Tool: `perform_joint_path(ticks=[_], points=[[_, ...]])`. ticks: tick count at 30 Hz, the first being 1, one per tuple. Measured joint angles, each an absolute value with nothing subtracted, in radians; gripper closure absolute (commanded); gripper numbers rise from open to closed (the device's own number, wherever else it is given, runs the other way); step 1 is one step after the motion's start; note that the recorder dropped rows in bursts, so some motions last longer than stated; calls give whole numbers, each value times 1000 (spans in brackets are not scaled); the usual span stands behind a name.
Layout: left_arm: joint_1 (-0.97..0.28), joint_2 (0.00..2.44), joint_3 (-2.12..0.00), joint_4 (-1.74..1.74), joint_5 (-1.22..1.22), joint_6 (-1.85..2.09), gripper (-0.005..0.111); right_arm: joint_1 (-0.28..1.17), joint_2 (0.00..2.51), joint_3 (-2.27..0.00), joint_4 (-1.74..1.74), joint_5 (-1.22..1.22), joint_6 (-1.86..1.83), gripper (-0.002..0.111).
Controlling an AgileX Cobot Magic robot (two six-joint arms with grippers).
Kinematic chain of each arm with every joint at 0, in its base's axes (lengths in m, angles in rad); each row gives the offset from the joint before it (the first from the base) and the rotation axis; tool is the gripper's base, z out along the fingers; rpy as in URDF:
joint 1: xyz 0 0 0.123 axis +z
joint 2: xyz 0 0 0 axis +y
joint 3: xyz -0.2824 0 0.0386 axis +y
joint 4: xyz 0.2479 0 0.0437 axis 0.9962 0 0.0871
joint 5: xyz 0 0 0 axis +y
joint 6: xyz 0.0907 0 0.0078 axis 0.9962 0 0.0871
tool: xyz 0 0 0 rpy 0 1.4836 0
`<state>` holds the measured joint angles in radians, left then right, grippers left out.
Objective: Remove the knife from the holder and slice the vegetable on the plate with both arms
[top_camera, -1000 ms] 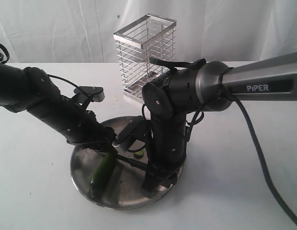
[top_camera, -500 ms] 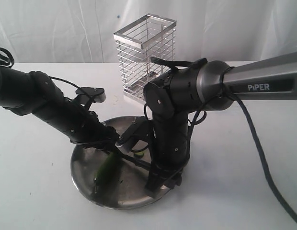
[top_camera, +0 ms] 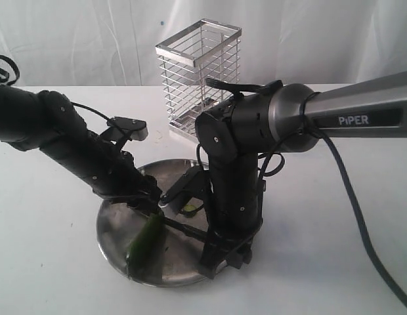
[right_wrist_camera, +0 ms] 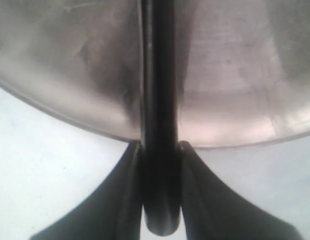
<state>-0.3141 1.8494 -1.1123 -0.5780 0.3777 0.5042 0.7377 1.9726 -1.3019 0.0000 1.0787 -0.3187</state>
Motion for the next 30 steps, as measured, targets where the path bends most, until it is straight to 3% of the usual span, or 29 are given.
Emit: perform_joint_path(ticks=[10, 30], points=[[-306, 1787, -1075, -543, 510, 481, 37, 738, 1973, -1302, 0, 1088, -325, 108], [-385, 1808, -985, -568, 424, 487, 37, 738, 1973, -1302, 0, 1114, -325, 108]])
